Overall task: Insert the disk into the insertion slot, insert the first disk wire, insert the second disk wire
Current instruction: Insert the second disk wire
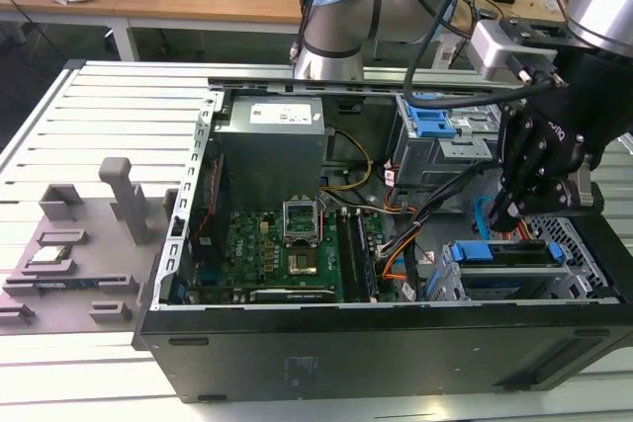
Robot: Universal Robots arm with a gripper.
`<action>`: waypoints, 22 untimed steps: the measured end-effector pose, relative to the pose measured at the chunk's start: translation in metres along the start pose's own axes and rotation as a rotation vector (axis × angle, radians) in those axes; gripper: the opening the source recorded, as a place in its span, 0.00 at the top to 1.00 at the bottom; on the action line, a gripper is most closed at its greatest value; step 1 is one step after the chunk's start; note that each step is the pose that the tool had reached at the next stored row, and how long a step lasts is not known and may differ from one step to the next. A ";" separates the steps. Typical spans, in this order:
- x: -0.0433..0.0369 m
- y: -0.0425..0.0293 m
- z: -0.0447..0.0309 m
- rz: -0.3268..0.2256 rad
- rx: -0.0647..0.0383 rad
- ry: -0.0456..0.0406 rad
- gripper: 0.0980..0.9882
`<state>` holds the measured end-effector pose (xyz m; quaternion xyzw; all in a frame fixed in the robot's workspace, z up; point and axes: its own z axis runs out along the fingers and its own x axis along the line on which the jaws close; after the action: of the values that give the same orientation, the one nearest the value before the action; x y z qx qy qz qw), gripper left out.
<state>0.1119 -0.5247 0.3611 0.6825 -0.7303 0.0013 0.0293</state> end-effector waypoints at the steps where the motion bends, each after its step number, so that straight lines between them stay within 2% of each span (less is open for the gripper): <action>1: 0.0000 -0.0012 0.0025 -0.001 0.000 0.0001 0.93; 3: -0.0004 -0.0046 0.0068 -0.002 0.000 0.0002 0.93; 10: 0.0028 -0.0088 0.0125 -0.002 0.000 0.0002 0.93; 19: 0.0025 -0.0154 0.0155 -0.003 0.000 0.0001 0.93; 22: 0.0026 -0.0157 0.0162 -0.003 0.000 0.0004 0.93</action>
<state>0.1266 -0.5291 0.3444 0.6834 -0.7294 0.0015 0.0294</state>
